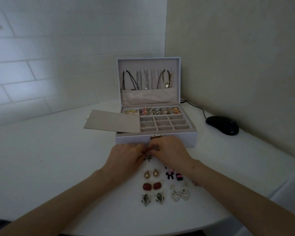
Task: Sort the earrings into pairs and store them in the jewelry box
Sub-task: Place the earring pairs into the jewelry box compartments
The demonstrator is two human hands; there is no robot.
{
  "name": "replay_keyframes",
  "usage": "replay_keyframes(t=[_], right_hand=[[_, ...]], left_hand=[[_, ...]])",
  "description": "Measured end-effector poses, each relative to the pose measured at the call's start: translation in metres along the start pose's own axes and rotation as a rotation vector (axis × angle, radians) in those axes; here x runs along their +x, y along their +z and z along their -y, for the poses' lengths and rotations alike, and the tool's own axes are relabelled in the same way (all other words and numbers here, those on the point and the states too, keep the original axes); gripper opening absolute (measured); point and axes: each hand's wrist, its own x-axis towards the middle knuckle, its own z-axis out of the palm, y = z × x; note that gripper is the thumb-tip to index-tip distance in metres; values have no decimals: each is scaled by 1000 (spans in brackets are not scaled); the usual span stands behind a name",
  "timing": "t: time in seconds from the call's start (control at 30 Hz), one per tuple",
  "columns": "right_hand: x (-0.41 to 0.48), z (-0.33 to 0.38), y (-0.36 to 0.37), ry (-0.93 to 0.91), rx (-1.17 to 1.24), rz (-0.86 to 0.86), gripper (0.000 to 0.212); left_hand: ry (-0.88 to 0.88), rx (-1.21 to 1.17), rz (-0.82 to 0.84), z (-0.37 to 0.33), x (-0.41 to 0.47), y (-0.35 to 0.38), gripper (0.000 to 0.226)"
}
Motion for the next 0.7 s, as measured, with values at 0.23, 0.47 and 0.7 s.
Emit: replay_keyframes(t=[0.23, 0.47, 0.7], right_hand=[[-6, -4, -4, 10, -38, -43, 19], [-11, -9, -9, 33, 11, -29, 16], [-11, -15, -42, 115, 344, -144, 18]], left_hand=[[35, -103, -46, -2, 4, 5, 20], [-79, -189, 66, -6, 5, 1, 22], [-110, -352, -88, -1, 27, -24, 10]])
